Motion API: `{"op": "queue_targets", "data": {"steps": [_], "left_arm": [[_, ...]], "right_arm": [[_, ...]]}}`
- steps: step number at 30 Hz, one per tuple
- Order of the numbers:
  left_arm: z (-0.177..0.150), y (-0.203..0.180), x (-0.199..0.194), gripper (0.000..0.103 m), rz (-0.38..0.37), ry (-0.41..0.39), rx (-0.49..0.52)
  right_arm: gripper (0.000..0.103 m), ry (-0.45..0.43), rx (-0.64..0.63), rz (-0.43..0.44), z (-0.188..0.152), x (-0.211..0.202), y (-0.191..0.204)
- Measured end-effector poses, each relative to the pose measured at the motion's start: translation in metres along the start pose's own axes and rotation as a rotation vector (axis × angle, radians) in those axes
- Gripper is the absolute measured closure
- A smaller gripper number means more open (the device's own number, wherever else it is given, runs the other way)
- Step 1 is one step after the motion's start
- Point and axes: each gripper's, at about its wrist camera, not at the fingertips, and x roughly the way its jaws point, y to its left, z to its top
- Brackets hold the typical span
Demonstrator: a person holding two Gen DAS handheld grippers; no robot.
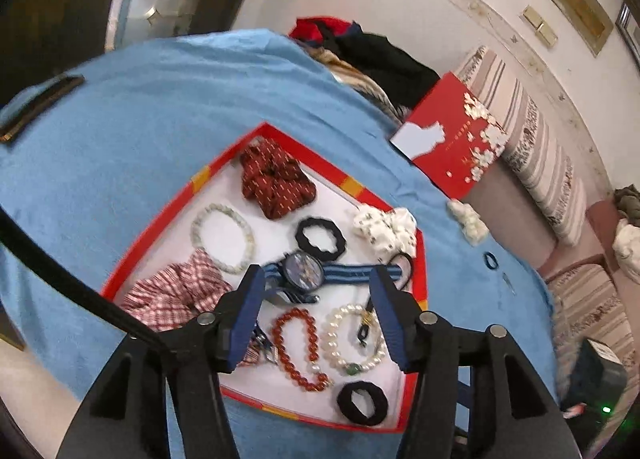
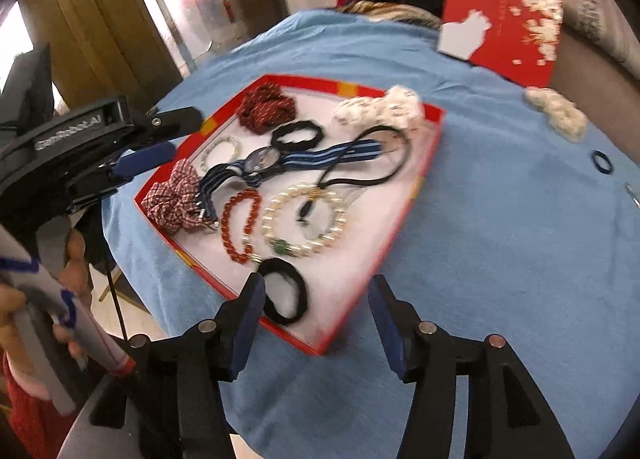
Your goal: Organize jewelry
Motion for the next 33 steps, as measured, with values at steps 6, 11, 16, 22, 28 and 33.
{"op": "queue_targets", "data": {"steps": [6, 11, 16, 22, 28, 33], "left_arm": [[-0.005, -0.019, -0.021, 0.041, 0.138, -0.16, 0.093], [-0.027, -0.056, -0.063, 0.012, 0.276, -0.434, 0.198], [-0.062, -0.085, -0.116, 0.0, 0.314, -0.634, 0.21], [-0.091, -0.119, -0.142, 0.0, 0.349, -0.5, 0.308], [-0.115, -0.146, -0.177, 0.0, 0.372, -0.577, 0.309], [-0.127, -0.161, -0.2, 0.0, 0.344, -0.656, 0.277]], "right_arm": [[0.039, -0.079, 0.1, -0.094, -0.042, -0.044, -0.044], [0.039, -0.113, 0.22, -0.16, -0.075, -0.07, -0.083], [0.039, -0.153, 0.292, -0.182, -0.097, -0.089, -0.103], [0.036, -0.201, 0.268, -0.187, -0.112, -0.108, -0.102], [0.035, -0.254, 0.22, -0.197, -0.122, -0.122, -0.093], [0.031, -0.285, 0.232, -0.209, -0.13, -0.133, -0.098]]}}
